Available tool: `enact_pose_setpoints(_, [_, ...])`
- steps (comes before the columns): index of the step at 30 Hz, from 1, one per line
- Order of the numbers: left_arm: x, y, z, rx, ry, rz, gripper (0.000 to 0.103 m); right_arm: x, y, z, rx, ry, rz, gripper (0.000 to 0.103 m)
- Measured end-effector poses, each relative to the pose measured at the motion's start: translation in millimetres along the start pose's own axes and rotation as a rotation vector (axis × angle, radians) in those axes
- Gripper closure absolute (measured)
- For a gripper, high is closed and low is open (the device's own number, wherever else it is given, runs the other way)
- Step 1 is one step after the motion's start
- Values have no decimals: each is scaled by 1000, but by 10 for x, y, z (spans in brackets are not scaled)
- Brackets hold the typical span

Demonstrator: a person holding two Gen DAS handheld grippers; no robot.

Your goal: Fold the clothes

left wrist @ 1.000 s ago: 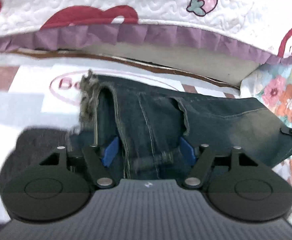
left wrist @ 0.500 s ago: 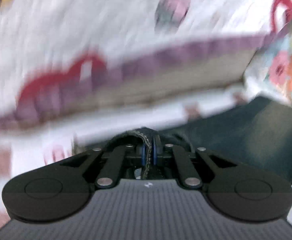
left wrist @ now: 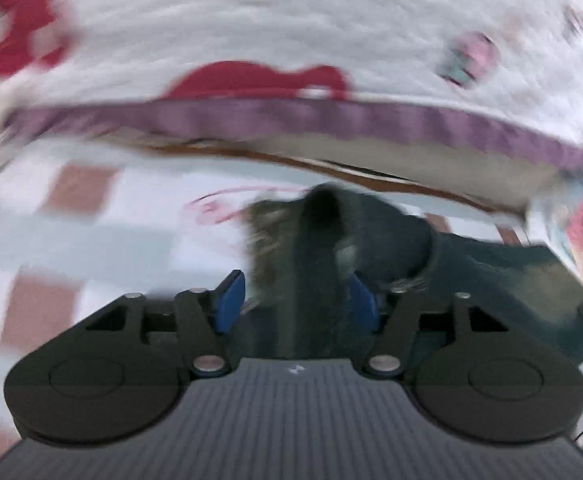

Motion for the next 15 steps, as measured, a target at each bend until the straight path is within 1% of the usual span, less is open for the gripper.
enact_pose_setpoints(3, [233, -248, -249, -9, -14, -123, 41, -19, -10, 17, 2, -13, 16, 65])
enact_pose_setpoints(4, [259, -325, -284, -4, -22, -141, 40, -25, -14, 23, 3, -18, 22, 64])
enact_pose_setpoints(5, [222, -382, -270, 15, -27, -126, 40, -37, -22, 26, 3, -23, 35, 63])
enact_pose_setpoints(7, [111, -444, -226, 53, -23, -61, 40, -70, -52, 24, 2, -35, 65, 59])
enact_pose_setpoints(9, [4, -438, -162, 68, -2, 20, 38, -92, -79, 20, 1, -43, 79, 57])
enact_pose_setpoints(10, [-3, -423, -143, 63, 11, 30, 38, -97, -85, 17, 2, -45, 81, 56])
enact_pose_setpoints(13, [62, -361, -176, 27, 32, 2, 38, -112, -105, 9, 6, -51, 85, 56])
enact_pose_setpoints(15, [119, -312, -217, -8, -18, -29, 38, -104, -109, 2, 12, -65, 74, 56])
Point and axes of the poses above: each gripper's, at about its wrist camera, not at the fingertips, and z roughly the way its jaws point, x to its left, y to its top, the point moved 3 cm from there along z, roughly the way its jaws point, and after that the axes turned 8 degrees about z, right-handed, at the moved point
